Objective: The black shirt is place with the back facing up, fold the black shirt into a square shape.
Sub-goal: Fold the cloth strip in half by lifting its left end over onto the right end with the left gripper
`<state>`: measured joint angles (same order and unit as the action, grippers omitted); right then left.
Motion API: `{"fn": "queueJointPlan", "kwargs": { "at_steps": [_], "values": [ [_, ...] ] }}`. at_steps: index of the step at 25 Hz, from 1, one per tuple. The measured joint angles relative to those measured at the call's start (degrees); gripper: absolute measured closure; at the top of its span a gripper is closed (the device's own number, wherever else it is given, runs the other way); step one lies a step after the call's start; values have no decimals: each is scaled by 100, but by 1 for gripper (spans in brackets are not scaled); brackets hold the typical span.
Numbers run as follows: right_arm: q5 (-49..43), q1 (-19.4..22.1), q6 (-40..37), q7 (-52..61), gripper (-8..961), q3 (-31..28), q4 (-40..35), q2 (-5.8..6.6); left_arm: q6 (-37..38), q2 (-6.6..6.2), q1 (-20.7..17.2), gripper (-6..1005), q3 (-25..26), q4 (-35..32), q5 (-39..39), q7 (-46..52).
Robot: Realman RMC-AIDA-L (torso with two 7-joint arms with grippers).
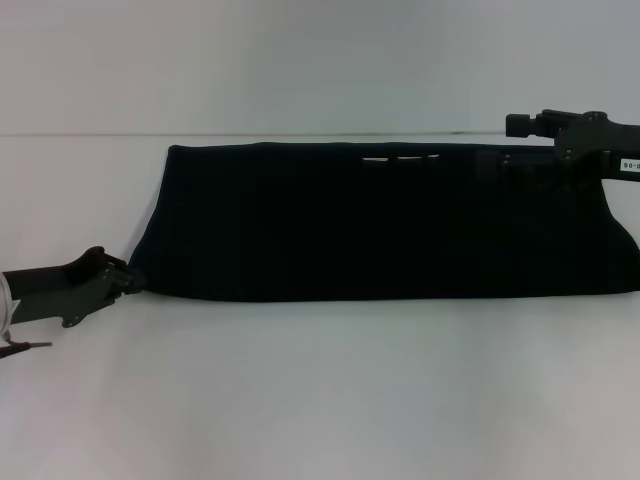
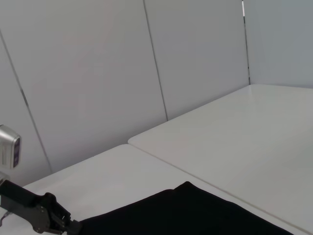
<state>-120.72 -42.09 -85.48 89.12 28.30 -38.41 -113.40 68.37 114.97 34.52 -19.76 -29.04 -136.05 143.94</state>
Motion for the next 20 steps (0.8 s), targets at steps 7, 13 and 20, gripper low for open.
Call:
{"fn": "queueJointPlan", "kwargs": {
  "at_steps": [7,13,20],
  "values": [
    [5,31,-21,0,52,0,-11,-7,-17,-5,13,829,16,40,-1,44],
    [5,34,-22,0,53,0,-21,0,-73,8,44,806,14,113,73,48],
    [5,32,-16,0,53,0,-27,10,-287,9,46,658,-11,248,67,49]
  ]
}}
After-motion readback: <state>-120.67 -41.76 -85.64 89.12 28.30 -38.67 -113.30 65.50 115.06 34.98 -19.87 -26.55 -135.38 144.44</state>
